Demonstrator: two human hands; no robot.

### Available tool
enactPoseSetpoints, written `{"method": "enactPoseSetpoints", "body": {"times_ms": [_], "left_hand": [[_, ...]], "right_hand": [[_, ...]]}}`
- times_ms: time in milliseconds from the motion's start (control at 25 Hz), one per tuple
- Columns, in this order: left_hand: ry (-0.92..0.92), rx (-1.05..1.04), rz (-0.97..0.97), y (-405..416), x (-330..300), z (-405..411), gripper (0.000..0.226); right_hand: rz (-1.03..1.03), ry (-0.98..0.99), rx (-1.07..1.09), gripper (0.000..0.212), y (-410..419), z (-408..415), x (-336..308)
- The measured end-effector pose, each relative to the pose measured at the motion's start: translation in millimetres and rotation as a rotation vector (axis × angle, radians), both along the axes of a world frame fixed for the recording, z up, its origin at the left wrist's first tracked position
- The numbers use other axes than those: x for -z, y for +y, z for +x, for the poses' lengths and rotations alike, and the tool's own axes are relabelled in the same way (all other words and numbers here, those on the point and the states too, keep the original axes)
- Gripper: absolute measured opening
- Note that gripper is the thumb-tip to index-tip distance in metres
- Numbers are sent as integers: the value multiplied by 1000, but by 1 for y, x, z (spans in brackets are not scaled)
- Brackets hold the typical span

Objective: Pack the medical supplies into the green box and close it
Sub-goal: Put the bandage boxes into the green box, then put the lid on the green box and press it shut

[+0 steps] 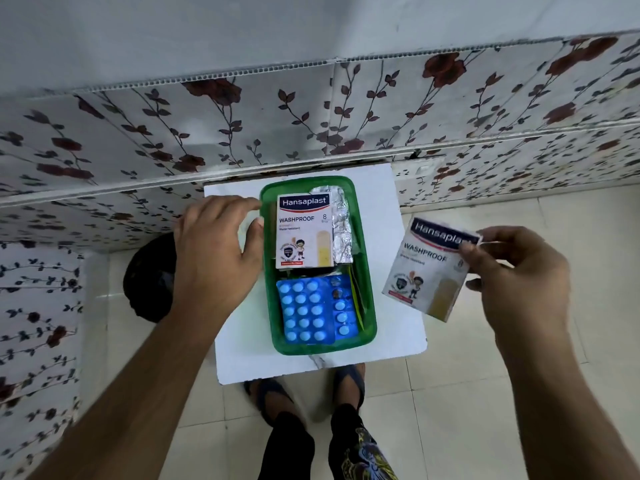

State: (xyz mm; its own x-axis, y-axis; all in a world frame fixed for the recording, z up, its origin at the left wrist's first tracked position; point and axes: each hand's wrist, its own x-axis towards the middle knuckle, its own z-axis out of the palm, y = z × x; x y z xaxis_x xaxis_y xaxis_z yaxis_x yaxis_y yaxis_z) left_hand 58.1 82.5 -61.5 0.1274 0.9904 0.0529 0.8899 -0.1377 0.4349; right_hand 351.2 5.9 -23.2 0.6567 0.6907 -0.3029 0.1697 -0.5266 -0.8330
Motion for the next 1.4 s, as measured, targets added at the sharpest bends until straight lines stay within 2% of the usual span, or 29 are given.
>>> {"method": "enactPoseSetpoints", "body": {"times_ms": [80,160,200,320,520,600,720,800,880,1120,1280,1400], "left_hand": [[-49,-38,-32,-8,6,-11,27],[-87,-58,-56,-17,11,-18,24],[-105,-73,-68,-22,13,-20,24],[-137,-121,-102,-31,17,-27,25],[-222,-150,-158,-41,28,-37,23],[-295,-180,-220,-43,32,-36,21],[-384,-269,-429,-43,39,-31,20],[-370,-310,-595,-41,51,-26,21],[-302,-287,-693,-40,59,-20,23],[-203,-295,-682,-33,66,-5,10],[-82,-280,-703,-29,66,4,19],[-115,-292,-722,-27,54,6,26]], "right_hand": [[91,172,-72,15,13,-23,-19],[-11,289,-251,14,24,-57,-16],[-80,286,-330,13,27,-73,-8],[-232,101,-495,14,29,-102,15],[-288,-345,-729,26,21,-117,25],[-231,-477,-722,28,15,-117,23],[-155,-609,-552,35,9,-99,21],[-284,-590,-598,43,6,-88,27],[-406,-475,-694,36,4,-85,34],[-351,-482,-756,16,3,-82,44],[-313,-405,-678,15,-5,-68,32],[-256,-392,-645,15,-10,-56,21]]}}
